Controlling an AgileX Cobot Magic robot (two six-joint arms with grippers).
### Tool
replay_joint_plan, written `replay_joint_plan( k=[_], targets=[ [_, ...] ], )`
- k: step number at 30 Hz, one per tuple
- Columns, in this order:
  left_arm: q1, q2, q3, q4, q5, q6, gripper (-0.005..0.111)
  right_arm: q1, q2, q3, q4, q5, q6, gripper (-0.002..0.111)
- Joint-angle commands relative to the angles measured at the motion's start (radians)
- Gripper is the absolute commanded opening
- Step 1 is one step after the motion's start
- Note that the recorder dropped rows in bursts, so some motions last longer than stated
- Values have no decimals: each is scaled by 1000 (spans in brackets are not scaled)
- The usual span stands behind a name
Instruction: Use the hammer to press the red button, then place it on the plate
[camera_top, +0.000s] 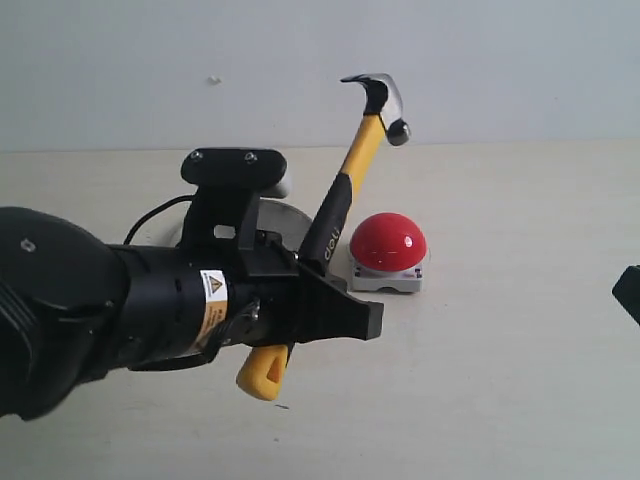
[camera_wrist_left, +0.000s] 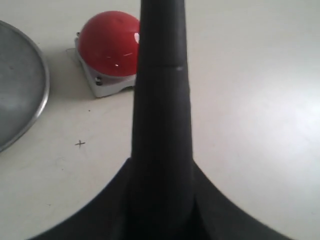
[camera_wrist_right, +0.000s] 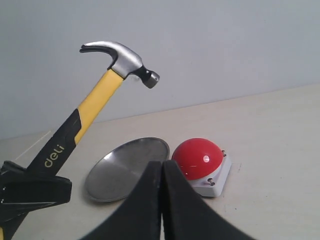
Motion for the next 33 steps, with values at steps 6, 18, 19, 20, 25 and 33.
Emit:
replay_joint_plan(
  k=[6,18,19,20,25,33],
  targets=[
    [-138,-4,-8,-222,241,204,0,2,-7,6,-8,1,-5,0],
    [-78,42,-80,-498,171,478,0,2,-7,6,-11,2,-5,0],
    [-71,53,-91,-551,173,536,0,2,-7,6,-11,2,-5,0],
    [-67,62,-103,-602,173,590,0,2,-7,6,-11,2,-5,0],
    [-47,123,-164,-900,205,934,0,2,-7,6,-11,2,-5,0],
    [-47,155,-229,-924,213,971,0,2,-7,6,-11,2,-5,0]
  ],
)
